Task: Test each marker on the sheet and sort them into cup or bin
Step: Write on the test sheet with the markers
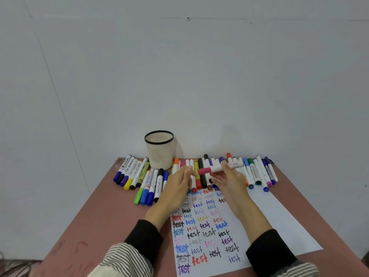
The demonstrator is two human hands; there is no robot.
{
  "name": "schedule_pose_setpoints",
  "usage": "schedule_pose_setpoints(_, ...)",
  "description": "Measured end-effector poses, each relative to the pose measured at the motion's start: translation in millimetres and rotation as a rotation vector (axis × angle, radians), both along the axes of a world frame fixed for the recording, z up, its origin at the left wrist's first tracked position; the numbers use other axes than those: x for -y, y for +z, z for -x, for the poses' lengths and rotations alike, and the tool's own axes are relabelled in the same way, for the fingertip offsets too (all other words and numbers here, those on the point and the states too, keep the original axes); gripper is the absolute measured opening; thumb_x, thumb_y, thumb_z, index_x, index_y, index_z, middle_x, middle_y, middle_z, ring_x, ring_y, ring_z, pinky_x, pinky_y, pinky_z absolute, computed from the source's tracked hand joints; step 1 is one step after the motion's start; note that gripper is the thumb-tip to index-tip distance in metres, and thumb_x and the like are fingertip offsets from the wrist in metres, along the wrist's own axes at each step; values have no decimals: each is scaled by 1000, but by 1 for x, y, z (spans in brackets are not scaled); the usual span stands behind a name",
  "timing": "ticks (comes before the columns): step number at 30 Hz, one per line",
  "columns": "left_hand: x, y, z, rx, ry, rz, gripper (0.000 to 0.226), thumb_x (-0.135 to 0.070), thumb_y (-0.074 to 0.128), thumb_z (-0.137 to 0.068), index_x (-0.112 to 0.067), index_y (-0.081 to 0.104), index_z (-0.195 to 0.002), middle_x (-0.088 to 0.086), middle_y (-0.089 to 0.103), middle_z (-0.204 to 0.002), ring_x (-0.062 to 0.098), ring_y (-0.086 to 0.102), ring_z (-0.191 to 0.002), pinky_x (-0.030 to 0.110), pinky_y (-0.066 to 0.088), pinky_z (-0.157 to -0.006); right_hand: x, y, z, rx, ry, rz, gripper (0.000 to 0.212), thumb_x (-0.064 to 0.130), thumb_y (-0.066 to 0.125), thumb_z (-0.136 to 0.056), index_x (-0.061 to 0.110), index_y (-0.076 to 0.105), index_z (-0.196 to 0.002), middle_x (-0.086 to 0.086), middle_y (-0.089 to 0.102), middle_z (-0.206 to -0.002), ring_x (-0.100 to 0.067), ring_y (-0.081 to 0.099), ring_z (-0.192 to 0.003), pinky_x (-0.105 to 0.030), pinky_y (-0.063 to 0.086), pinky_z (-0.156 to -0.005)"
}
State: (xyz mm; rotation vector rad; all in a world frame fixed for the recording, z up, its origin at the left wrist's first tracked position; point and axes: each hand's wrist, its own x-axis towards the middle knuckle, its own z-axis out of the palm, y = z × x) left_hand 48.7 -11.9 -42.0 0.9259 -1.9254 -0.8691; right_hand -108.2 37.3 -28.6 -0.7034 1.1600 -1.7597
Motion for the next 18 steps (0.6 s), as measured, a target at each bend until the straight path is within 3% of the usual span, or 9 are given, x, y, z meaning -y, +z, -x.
schedule_pose_setpoints(2, -3, -1, 0, -5, 63, 33, 31, -38, 32, -104, -27, 58, -89, 2, 52, -68, 8, 46, -60, 36, 44, -61, -6, 2, 10, 165, -58, 11, 28, 23, 49, -101, 2, 58, -117, -19, 67, -109, -25, 67, -94, -33, 55, -80)
schedule_pose_setpoints(4, -11, 1, 7, 12, 87, 51, 26, -29, 36, -104, -23, 57, -91, 0, 53, -69, 6, 44, -57, 33, 40, -57, -17, 3, 23, 203, -90, 6, 29, 21, 48, -102, 1, 55, -121, -20, 66, -109, -25, 67, -94, -32, 56, -77)
schedule_pose_setpoints(6, -25, 7, 24, 64, 67, 79, 25, -28, 36, -104, -21, 55, -90, -4, 55, -71, 5, 43, -57, 25, 36, -54, -31, 6, 40, 174, -131, -11, 23, 22, 48, -102, 4, 56, -114, -16, 65, -100, -22, 66, -87, -30, 55, -71)
schedule_pose_setpoints(9, -44, 20, 62, 123, 38, 109, 21, -29, 39, -103, -20, 56, -95, -5, 58, -79, 7, 50, -63, 25, 41, -59, -55, 17, 73, 87, -254, -35, 15, 23, 50, -101, 10, 58, -102, -10, 61, -90, -17, 62, -79, -28, 55, -64)
schedule_pose_setpoints(13, -75, 32, 130, 184, -52, 149, 19, -26, 41, -102, -15, 57, -97, -1, 60, -91, 16, 55, -78, 35, 45, -70, -104, 26, 131, -56, -404, -66, 21, 25, 52, -100, 10, 61, -89, -6, 62, -81, -18, 61, -74, -37, 53, -76)
schedule_pose_setpoints(18, -118, 10, 205, 301, -246, 167, 18, -24, 44, -99, -11, 57, -96, 4, 60, -97, 23, 56, -90, 37, 46, -76, -173, 6, 192, -253, -665, -196, 20, 28, 42, -101, 13, 54, -94, 1, 44, -67, -12, 39, -50, -21, 31, -40)
